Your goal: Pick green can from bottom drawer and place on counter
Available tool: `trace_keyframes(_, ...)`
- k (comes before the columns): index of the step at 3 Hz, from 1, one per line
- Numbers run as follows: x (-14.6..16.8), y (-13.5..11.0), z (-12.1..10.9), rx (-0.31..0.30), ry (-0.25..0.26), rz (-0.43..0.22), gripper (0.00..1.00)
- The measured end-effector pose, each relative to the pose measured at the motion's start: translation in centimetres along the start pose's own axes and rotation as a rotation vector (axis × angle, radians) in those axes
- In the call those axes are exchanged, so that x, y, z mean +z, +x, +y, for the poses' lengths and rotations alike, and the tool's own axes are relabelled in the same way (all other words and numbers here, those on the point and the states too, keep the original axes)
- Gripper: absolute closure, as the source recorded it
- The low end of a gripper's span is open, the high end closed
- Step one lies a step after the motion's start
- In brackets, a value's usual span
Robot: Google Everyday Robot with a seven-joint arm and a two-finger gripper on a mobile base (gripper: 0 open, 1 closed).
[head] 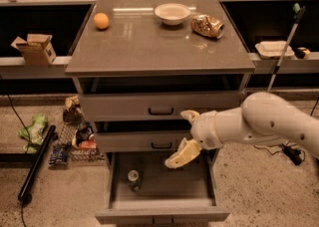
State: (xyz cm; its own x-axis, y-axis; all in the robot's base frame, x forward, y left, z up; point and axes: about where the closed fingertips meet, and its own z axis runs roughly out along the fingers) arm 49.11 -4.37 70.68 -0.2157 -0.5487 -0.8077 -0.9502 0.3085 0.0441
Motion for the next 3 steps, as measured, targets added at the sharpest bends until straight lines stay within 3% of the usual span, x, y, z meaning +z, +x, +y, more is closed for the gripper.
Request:
trace_keyframes(1, 4.3, 5.2, -0.7, 0.006, -0.016, -0.022, 0.0)
trace_keyframes(2, 8.9, 10.3, 0.0, 0.054, -0.055, -0.095, 0.0)
trace_keyframes(3, 8.9, 10.3, 0.0, 0.054, -0.055, -0.095, 0.0)
